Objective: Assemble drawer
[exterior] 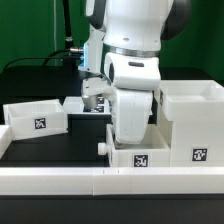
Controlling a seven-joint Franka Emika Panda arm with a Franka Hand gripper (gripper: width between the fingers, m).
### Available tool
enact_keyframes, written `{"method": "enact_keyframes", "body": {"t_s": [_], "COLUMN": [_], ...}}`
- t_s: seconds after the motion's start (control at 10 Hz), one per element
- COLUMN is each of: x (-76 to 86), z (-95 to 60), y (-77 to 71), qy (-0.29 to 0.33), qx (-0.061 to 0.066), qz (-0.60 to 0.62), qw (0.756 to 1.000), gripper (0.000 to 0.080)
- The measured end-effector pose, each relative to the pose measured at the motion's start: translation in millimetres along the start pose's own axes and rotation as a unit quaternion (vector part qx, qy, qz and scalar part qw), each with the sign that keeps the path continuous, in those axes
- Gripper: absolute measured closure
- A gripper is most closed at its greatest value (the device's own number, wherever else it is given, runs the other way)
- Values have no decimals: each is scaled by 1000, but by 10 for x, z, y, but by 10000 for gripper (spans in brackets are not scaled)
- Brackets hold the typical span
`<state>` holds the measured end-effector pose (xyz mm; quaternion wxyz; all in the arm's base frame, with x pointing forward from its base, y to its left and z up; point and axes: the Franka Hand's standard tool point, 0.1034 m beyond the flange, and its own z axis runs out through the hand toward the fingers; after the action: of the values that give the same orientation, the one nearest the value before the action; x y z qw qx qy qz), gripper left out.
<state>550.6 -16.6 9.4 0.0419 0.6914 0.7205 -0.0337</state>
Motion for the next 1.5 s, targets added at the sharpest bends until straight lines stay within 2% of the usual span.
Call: {"method": "enact_keyframes", "body": {"t_s": [0.2, 0.5, 1.0, 1.5], "x": [6, 53, 51, 63], "z": [8, 4, 6, 6], "y": [-5, -3, -14, -15], "qy": [-4, -3, -2, -1], "qx": [-6, -6, -5, -6], "qz": [-37, -38, 38, 45], "qw": [999, 999, 999, 999], "gripper": [761, 761, 761, 761]}}
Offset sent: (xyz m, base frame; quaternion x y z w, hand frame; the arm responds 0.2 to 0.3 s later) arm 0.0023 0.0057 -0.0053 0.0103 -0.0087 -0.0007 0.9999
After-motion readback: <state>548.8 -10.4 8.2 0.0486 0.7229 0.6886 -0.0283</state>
